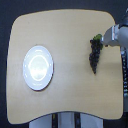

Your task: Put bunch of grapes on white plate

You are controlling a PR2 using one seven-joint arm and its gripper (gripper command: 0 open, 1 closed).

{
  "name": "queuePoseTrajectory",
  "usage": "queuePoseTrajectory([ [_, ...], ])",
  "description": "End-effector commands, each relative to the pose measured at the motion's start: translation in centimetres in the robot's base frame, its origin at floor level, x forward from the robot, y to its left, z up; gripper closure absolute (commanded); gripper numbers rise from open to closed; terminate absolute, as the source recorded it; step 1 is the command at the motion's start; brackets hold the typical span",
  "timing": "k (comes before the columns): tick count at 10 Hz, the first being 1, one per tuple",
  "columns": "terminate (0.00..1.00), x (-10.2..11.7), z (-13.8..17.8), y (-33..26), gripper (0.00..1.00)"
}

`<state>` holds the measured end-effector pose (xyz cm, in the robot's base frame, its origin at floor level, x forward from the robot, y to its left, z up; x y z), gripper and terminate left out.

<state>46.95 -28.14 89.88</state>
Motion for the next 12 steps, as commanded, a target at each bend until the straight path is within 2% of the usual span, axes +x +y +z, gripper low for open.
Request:
queuePoseTrajectory([
  [1, 0.0, 0.0, 0.0, 0.0, 0.0],
  [5, 0.0, 1.2, -1.8, 2.9, 0.0],
  [12, 0.0, 2.7, -8.6, 5.9, 0.0],
])
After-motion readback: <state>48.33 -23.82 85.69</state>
